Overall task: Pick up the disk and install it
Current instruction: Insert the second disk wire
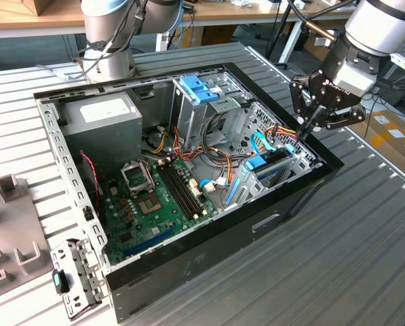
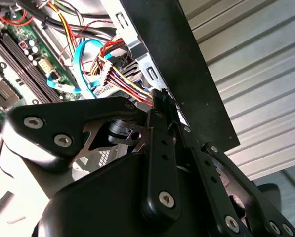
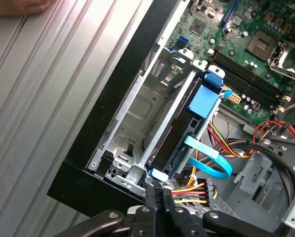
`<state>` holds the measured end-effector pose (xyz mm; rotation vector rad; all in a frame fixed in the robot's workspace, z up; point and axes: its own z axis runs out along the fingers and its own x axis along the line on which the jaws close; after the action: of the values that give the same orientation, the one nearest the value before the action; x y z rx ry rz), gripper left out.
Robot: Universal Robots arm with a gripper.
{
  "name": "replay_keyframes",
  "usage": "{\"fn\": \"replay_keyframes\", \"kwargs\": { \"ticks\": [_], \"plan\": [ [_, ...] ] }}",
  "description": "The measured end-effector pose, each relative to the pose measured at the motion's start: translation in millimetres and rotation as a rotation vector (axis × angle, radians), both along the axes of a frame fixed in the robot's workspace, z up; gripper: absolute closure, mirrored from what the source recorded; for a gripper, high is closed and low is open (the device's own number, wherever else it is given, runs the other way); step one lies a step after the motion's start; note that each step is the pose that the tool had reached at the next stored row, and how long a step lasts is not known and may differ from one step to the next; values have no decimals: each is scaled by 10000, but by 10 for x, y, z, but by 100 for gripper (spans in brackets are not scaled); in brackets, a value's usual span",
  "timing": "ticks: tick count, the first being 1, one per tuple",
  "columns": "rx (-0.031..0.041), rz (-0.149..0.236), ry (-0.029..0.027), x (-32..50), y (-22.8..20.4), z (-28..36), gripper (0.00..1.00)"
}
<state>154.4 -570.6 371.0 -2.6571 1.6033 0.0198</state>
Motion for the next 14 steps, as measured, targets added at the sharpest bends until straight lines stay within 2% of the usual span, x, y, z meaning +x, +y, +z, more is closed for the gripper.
{"fn": "replay_keyframes", "kwargs": {
  "ticks": [9, 14],
  "plan": [
    [0, -73, 0, -1, 0, 0, 84],
    [0, -209, 0, -30, 0, -1, 84]
  ]
}}
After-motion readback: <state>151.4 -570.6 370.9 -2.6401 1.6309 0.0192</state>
